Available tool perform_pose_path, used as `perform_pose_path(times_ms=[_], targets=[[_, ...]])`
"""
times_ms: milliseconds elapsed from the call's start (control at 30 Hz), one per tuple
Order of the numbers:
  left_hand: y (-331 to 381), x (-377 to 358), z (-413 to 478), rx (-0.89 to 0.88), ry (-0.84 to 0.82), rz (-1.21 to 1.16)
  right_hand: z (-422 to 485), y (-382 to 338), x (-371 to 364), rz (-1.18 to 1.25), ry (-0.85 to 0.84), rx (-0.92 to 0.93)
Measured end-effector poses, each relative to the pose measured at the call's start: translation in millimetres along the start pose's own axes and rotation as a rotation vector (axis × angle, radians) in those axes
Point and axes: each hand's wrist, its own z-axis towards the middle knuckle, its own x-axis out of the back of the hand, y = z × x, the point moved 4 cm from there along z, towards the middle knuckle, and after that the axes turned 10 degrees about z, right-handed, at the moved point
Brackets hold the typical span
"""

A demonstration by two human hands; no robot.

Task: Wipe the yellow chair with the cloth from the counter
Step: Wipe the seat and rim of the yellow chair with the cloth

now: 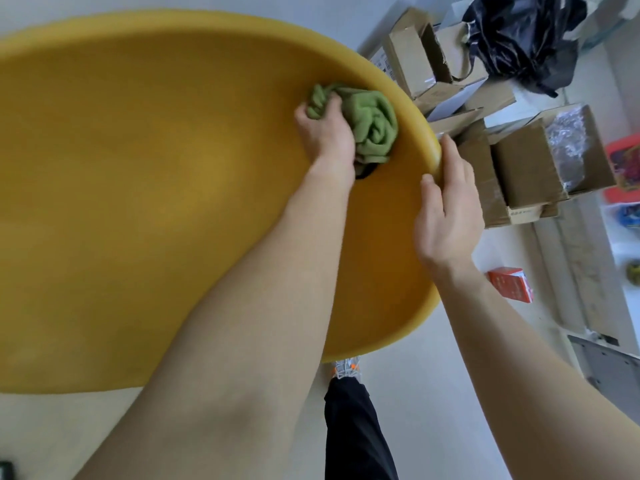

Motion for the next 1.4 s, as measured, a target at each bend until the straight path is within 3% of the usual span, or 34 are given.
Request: perform_pose_path(times_ms=[100,167,300,433,533,600,667,733,800,833,900,1000,1133,1300,1400], targets=[[-4.0,16.4,28.0,0.007,0.137,0.032,-1.5,-0.6,-1.7,-0.041,0.015,0.031],[-30.5,12.6,26.2,-0.017,0.127,0.111,-0.2,2.8,-3.5,-0.080,0.028,0.035],[-102.7,9.0,-37.5,-0.161,-0.168,0.388,1.1,3.4,-5.2,-0.116,0.014,0.036],[-177.4,58.3,-93.3,-0.211,-0.412,0.806,-1.9,-0.3,-4.3,-0.107,0.006,0.037],[-197.2,94.3,-113.8,-0.123,-0.626,1.089,2.1,-1.1,-4.0,-0.112,-0.021,0.042],[-184.7,109.3,-117.8,0.019,-0.701,1.000,0.5,-1.6,-1.8,-0.129,-0.028,0.054],[-158.7,117.5,-114.2,0.122,-0.610,0.753,-10.4,-4.8,1.7,-0.185,0.027,0.083],[-128.4,123.6,-115.4,0.106,-0.490,0.570,-42.7,-9.9,4.2,-0.228,0.081,0.125],[-105.3,128.0,-126.3,0.073,-0.467,0.489,-86.7,-11.1,2.1,-0.147,0.011,0.137],[-98.7,128.6,-130.9,0.070,-0.491,0.470,-108.5,-8.9,-0.6,-0.048,-0.076,0.060],[-88.2,128.8,-139.9,0.100,-0.589,0.427,-143.4,-1.6,-2.1,0.233,-0.210,-0.265],[-77.2,136.0,-150.9,0.045,-0.716,0.579,-163.0,13.5,9.6,0.619,-0.139,-0.744],[-65.3,161.8,-145.8,-0.031,-0.677,0.808,-162.9,24.4,42.9,0.669,-0.051,-0.781],[-54.3,171.5,-128.2,0.095,-0.580,0.530,-153.4,43.2,75.6,1.057,0.024,-0.875],[-57.7,161.3,-121.8,0.193,-0.504,0.318,-152.4,66.5,80.5,1.147,0.206,-0.987]])
